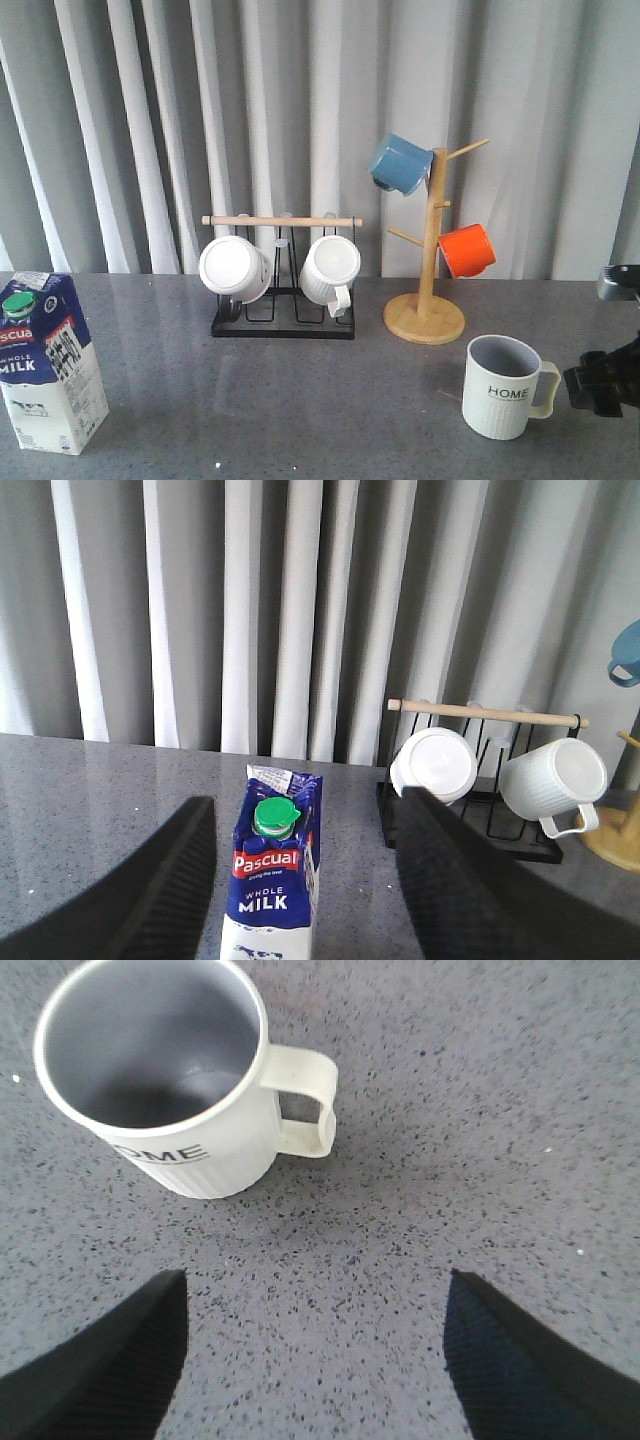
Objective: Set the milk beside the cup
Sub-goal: 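Grasp the white HOME mug with the right gripper and lift it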
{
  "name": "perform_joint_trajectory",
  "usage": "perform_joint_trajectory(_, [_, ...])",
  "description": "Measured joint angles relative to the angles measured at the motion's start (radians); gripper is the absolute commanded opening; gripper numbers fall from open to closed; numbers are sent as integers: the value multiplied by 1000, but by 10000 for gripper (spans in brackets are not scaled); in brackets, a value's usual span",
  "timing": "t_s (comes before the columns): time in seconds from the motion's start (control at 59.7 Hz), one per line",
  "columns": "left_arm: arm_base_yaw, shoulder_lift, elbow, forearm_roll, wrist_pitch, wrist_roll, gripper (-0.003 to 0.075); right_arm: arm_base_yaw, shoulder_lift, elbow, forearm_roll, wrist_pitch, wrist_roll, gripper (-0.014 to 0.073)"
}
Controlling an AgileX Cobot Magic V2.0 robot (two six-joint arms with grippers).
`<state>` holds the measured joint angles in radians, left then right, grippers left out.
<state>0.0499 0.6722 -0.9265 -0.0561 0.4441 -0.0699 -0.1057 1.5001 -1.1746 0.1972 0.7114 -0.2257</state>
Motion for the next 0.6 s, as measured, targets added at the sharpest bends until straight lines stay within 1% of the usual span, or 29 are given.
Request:
perform_joint_trajectory(0.335, [0, 0, 0, 0, 0, 0, 398, 0, 129, 0, 6, -133, -22, 515])
perform_joint_trajectory(0.603, [0, 0, 0, 0, 0, 0, 398, 0, 191, 0, 6, -229, -35, 515])
